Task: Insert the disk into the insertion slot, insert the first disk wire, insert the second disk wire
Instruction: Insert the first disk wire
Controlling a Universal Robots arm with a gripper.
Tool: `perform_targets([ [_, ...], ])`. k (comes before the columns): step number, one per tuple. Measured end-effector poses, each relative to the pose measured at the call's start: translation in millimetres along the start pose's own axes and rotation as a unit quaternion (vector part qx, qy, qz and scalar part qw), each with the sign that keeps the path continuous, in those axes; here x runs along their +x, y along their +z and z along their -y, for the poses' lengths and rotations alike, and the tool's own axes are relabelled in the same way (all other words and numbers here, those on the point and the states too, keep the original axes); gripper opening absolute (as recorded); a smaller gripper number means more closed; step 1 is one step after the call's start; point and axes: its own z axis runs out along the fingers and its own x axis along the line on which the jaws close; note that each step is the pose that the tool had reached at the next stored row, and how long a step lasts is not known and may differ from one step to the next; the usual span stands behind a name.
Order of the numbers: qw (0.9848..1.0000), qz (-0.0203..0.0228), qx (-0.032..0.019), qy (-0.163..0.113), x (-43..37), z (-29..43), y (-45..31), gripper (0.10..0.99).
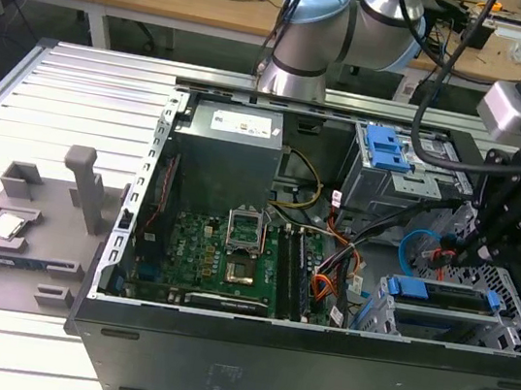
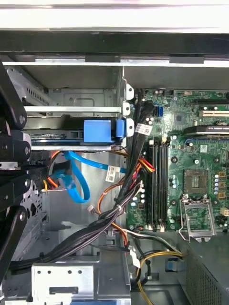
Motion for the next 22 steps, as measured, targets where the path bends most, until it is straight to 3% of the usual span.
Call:
perform_targets([
  [5, 1.0000, -0.0006, 0.0000, 0.000, 15.2, 0.2, 0.6, 0.165],
  [22, 1.0000, -0.0009, -0.0001, 0.000, 20.5, 5.8, 13.3, 0.165],
])
